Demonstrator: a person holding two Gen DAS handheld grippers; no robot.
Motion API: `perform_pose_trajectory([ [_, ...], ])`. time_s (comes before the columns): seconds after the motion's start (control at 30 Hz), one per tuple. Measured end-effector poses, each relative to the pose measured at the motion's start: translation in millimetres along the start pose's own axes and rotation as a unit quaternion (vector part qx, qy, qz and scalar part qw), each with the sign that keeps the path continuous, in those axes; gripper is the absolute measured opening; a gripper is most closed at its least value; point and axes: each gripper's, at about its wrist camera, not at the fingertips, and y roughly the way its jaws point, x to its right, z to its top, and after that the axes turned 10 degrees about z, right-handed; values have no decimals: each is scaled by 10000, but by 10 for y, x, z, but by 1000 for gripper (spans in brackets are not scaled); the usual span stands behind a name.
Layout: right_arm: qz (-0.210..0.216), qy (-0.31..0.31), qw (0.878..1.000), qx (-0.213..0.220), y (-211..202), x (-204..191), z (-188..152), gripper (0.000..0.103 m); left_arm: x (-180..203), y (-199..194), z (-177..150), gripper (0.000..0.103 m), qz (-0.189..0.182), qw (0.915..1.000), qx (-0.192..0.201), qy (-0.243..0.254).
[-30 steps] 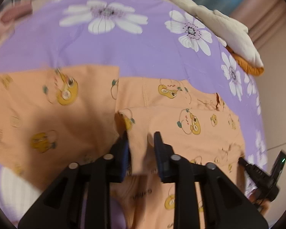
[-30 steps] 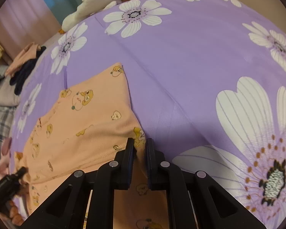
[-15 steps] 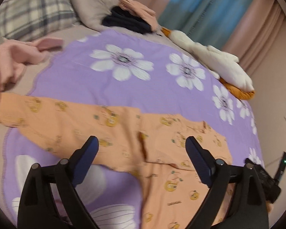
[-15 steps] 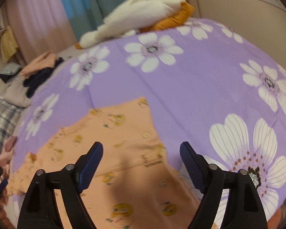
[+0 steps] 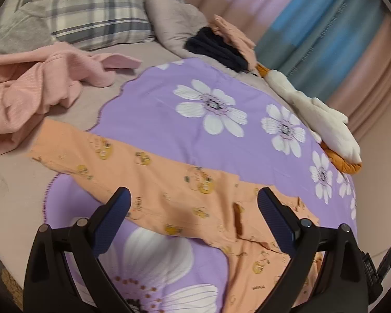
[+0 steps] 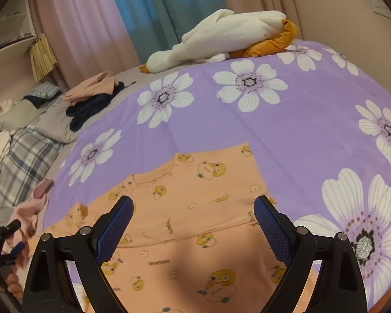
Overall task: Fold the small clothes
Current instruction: 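Move the left gripper to the leg end and grasp it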
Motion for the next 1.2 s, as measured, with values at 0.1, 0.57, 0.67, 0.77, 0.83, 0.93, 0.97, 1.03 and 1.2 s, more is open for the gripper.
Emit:
perform_pose_trajectory([
  [0.1,63,-31,9999,-79,38,-50,-22,93,-113,31,21,98,126,9998,-45,-145],
  [0.57,185,-218,9990,-356,172,-205,-133,93,-388,179,63,97,460,9973,-204,-537],
  [0.67,188,-193,9987,-429,198,-200,-144,93,-485,247,81,91,445,9957,-313,-745],
  [0.77,192,-174,9986,-464,213,-200,-152,93,-583,316,84,87,548,9931,-353,-977],
  [0.83,209,-159,9985,-481,225,-204,-157,93,-627,382,74,84,616,9911,-454,-1088],
  [0.93,218,-160,9983,-522,245,-205,-166,93,-654,462,68,78,567,9901,-572,-1145],
  [0.97,217,-161,9982,-532,252,-206,-167,93,-665,490,67,77,538,9896,-612,-1183],
  [1.03,218,-162,9981,-547,261,-208,-171,93,-693,548,61,75,465,9881,-707,-1286],
  [1.2,230,-152,9980,-577,287,-206,-184,93,-748,691,37,67,336,9834,-906,-1533],
])
